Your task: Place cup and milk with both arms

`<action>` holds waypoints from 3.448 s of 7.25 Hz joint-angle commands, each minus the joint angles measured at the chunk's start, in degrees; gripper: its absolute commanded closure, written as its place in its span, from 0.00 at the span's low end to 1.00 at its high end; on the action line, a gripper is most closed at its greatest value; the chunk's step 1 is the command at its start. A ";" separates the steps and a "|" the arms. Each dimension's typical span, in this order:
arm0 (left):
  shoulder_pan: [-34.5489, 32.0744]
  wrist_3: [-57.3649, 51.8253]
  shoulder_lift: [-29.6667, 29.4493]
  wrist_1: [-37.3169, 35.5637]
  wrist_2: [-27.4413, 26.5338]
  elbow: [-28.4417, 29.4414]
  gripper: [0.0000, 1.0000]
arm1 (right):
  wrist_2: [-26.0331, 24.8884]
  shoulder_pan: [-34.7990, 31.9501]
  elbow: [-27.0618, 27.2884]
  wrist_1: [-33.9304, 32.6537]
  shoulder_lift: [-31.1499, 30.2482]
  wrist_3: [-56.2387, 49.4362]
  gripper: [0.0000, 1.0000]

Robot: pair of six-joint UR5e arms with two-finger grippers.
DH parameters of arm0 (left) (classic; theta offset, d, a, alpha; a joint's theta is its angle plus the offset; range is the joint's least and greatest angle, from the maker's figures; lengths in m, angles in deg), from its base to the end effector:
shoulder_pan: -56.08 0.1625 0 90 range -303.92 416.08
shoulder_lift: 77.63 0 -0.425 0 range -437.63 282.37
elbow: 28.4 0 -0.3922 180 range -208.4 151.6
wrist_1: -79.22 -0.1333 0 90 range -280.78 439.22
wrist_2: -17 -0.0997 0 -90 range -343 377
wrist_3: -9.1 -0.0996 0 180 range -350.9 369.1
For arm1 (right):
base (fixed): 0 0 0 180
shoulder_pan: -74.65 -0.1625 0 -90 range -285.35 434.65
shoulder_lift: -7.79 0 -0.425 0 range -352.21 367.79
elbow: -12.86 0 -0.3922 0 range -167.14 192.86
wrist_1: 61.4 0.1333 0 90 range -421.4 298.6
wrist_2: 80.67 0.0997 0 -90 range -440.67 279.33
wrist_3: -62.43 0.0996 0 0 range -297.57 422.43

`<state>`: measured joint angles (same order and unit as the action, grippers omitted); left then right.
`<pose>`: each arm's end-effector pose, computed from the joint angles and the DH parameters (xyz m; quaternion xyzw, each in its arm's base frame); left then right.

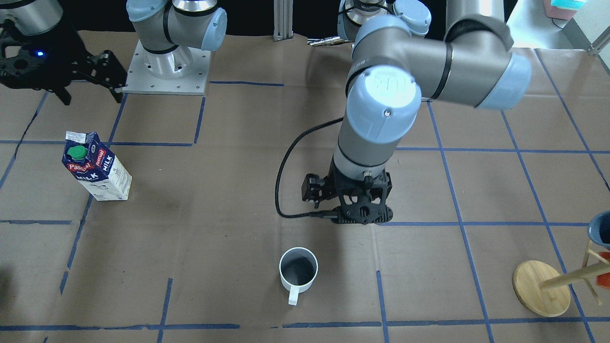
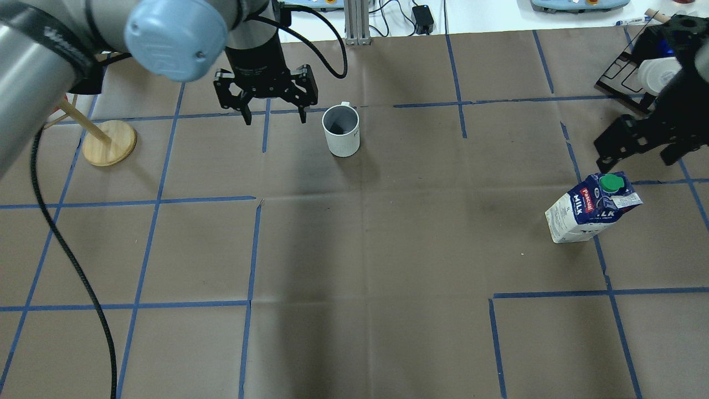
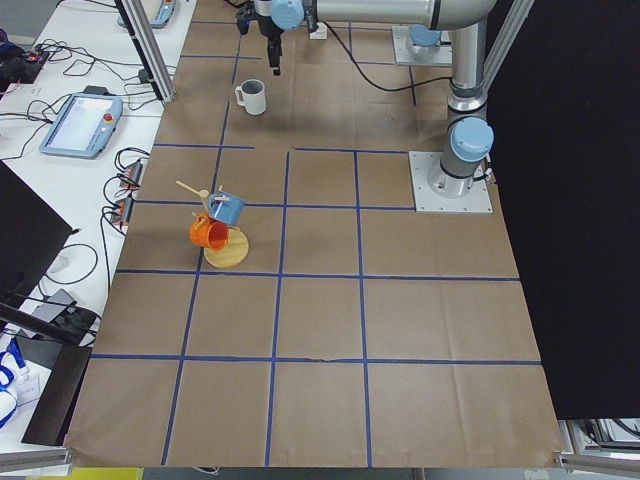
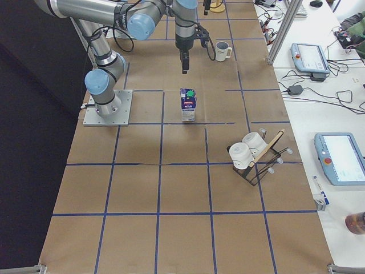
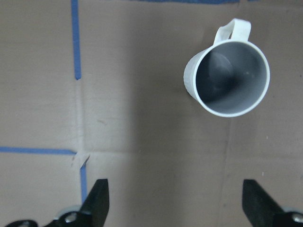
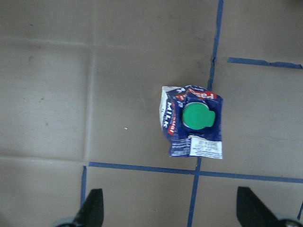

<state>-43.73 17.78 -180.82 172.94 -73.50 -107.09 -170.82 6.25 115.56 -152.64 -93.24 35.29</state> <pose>-0.2291 -0.5474 0.4546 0.0101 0.9987 0.0475 0.0121 -0.0271 -0.4299 0.4679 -0.0483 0.9988 0.0040 0.0004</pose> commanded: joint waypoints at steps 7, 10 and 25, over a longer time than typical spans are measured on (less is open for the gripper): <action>8.58 -2.70 21.80 9.46 -0.21 -13.25 0.00 | 5.68 4.50 15.34 -27.05 8.73 -0.02 0.00; 8.32 -2.79 22.59 9.55 0.15 -13.51 0.00 | 4.89 4.50 16.13 -28.71 9.89 0.07 0.16; 8.76 -3.40 26.55 8.94 0.41 -18.87 0.00 | 2.69 -19.90 -21.45 -8.34 23.92 24.72 0.43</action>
<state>-34.98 14.31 -154.42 181.99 -73.19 -126.26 -168.15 -9.41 98.97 -161.79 -73.61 54.50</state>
